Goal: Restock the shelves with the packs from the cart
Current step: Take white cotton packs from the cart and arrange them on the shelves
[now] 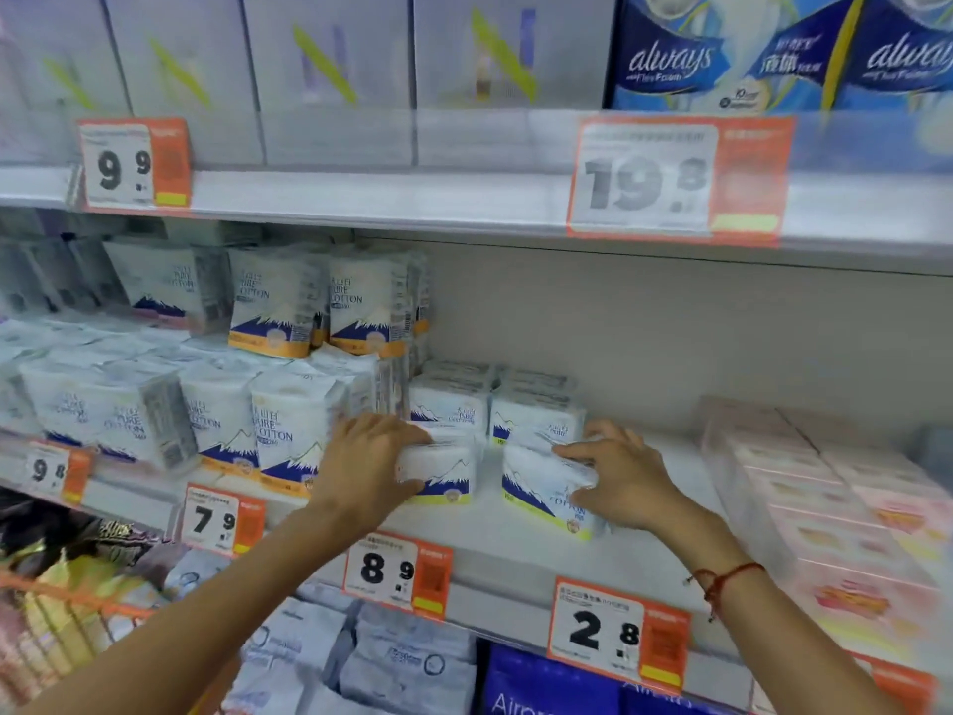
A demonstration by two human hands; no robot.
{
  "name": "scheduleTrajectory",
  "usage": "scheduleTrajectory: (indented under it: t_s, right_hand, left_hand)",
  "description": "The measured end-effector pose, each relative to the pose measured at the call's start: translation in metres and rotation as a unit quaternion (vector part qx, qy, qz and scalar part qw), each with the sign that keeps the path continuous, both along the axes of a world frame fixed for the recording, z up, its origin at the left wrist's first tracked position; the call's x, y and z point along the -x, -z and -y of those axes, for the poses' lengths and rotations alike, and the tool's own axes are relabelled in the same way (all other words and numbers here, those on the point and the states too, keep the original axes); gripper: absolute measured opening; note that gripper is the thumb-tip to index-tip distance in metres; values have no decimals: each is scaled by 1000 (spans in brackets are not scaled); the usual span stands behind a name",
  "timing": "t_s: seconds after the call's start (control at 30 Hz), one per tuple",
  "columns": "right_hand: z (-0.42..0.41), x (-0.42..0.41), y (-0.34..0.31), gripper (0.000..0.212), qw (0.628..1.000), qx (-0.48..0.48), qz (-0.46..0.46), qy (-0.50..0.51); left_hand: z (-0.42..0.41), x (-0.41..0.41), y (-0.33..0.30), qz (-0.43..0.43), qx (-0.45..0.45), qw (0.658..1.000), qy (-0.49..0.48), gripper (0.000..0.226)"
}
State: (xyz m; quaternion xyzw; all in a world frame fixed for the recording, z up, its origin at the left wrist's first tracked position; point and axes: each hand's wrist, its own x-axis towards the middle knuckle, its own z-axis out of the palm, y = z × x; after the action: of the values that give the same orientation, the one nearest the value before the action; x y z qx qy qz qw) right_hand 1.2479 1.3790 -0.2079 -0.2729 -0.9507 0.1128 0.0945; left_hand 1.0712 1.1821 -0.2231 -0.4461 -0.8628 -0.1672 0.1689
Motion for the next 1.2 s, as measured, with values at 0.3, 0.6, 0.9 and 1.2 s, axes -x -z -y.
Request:
scheduleTrajectory:
  t_s: [0.3, 0.6, 0.9, 1.2]
  right_hand:
    - [-13, 16, 11, 58, 999, -1, -33, -30]
    - [-41, 41, 13, 54, 997, -26, -6, -68]
    - [-50, 48, 10, 58, 997, -31, -4, -69]
    - [-33, 43, 17, 46, 996, -56, -61, -22]
  left_hand:
    - [-28, 25, -4, 52, 79, 994, 51, 58]
    - [-57, 49, -3, -61, 126, 990, 31, 63]
    - [-65, 60, -6, -82, 150, 985, 22, 63]
    - [-63, 50, -11, -98, 165, 981, 23, 56]
